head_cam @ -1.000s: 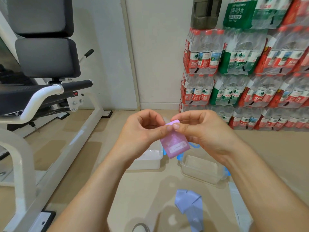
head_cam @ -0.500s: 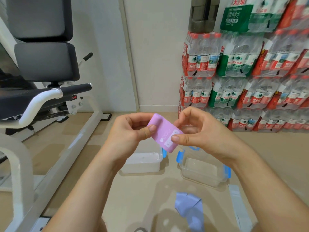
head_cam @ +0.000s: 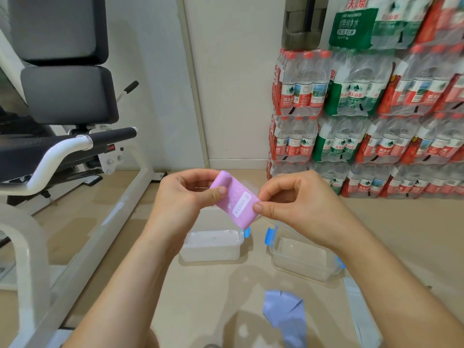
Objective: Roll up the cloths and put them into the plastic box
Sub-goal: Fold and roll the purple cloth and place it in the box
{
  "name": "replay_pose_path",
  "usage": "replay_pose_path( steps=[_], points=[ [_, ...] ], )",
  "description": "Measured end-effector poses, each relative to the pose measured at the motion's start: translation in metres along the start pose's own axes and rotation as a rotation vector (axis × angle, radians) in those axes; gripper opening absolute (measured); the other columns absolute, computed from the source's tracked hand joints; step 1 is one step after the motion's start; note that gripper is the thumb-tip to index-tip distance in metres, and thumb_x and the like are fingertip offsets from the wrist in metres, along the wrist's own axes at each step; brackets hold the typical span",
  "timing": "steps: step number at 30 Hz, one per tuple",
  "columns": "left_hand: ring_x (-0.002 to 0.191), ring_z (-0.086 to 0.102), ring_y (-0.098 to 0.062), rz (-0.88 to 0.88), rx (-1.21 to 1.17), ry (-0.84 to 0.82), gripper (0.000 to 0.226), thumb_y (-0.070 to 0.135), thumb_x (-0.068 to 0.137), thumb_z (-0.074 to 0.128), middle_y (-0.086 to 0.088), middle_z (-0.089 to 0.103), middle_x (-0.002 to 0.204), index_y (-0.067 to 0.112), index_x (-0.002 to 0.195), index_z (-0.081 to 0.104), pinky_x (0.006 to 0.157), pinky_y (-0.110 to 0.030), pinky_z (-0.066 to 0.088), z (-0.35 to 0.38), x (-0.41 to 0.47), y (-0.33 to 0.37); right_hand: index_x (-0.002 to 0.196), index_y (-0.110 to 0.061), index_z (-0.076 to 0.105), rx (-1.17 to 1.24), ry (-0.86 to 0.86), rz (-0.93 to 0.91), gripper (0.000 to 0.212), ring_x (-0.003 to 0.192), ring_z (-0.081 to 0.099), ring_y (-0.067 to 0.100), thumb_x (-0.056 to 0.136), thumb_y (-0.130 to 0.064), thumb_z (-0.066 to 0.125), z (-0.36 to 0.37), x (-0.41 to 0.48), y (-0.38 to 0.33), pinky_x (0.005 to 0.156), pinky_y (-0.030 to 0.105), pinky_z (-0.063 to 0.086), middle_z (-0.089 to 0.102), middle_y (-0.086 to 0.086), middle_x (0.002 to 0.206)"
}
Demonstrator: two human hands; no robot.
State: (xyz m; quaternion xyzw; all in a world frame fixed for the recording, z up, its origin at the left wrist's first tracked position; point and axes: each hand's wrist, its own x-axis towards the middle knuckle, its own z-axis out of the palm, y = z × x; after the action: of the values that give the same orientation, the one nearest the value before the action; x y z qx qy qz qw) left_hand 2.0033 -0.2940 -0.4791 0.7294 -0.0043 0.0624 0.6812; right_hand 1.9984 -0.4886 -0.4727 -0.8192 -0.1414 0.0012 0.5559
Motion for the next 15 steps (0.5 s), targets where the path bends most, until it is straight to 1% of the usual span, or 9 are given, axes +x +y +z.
replay_pose_path(
  steps=[2,6,8,10,12,14,15],
  points=[
    [0.074,0.066,-0.020,0.000,0.016,0.014,0.021,-0.005,0.073,0.072,-0.014,0.073,0.086,0.012,0.086,0.075,0.076,-0.031,0.054,0.0020,-0.0011,0.0004,0.073,-0.011,0.073,0.005,-0.001,-0.014,0.005,0.079,0.072,0.026,0.076,-0.009,0.077,0.0023,0.0000,-0.0003,0.079,0.044,0.057,0.075,0.009,0.076],
    [0.068,0.065,-0.014,0.016,0.056,0.050,0.023,-0.006,0.069,0.075,-0.011,0.073,0.081,0.013,0.082,0.073,0.067,-0.023,0.054,0.0066,-0.0017,-0.0004,0.074,-0.008,0.071,0.045,-0.018,-0.009,0.005,0.080,0.072,0.026,0.079,-0.008,0.074,0.0051,-0.0007,-0.0004,0.079,0.038,0.056,0.075,0.009,0.077],
    [0.068,0.064,-0.014,0.012,0.072,0.048,0.025,-0.008,0.068,0.075,-0.011,0.072,0.082,0.012,0.082,0.071,0.064,-0.019,0.053,0.0090,-0.0019,-0.0012,0.074,-0.008,0.070,0.029,-0.034,-0.011,0.006,0.078,0.073,0.023,0.079,-0.008,0.073,0.0075,-0.0014,-0.0016,0.077,0.036,0.057,0.075,0.007,0.076],
    [0.071,0.063,-0.017,0.000,0.078,0.025,0.028,-0.009,0.067,0.076,-0.016,0.070,0.086,0.009,0.088,0.068,0.064,-0.021,0.053,0.0105,-0.0017,-0.0017,0.073,-0.008,0.069,0.027,-0.042,-0.017,0.007,0.073,0.072,0.019,0.079,-0.006,0.072,0.0093,-0.0020,-0.0028,0.075,0.034,0.057,0.075,0.006,0.074],
    [0.071,0.061,-0.021,-0.014,0.069,0.002,0.035,-0.010,0.067,0.076,-0.016,0.066,0.083,0.012,0.090,0.061,0.066,-0.026,0.053,0.0108,-0.0022,-0.0013,0.071,-0.007,0.068,0.040,-0.043,-0.018,0.009,0.068,0.070,0.014,0.079,-0.005,0.071,0.0101,-0.0025,-0.0038,0.072,0.032,0.057,0.075,0.006,0.072],
    [0.072,0.060,-0.023,-0.006,0.063,-0.018,0.037,-0.011,0.068,0.075,-0.015,0.063,0.081,0.017,0.081,0.054,0.068,-0.031,0.051,0.0106,-0.0033,-0.0003,0.069,-0.007,0.066,0.064,-0.035,-0.015,0.011,0.067,0.067,0.013,0.078,-0.003,0.070,0.0104,-0.0027,-0.0044,0.069,0.032,0.055,0.074,0.008,0.072],
    [0.071,0.060,-0.023,0.012,0.071,-0.025,0.038,-0.011,0.068,0.074,-0.015,0.062,0.079,0.017,0.075,0.051,0.066,-0.031,0.050,0.0105,-0.0038,0.0002,0.068,-0.006,0.065,0.077,-0.028,-0.013,0.012,0.066,0.066,0.014,0.077,-0.002,0.070,0.0107,-0.0024,-0.0043,0.068,0.032,0.053,0.074,0.011,0.072]
  ],
)
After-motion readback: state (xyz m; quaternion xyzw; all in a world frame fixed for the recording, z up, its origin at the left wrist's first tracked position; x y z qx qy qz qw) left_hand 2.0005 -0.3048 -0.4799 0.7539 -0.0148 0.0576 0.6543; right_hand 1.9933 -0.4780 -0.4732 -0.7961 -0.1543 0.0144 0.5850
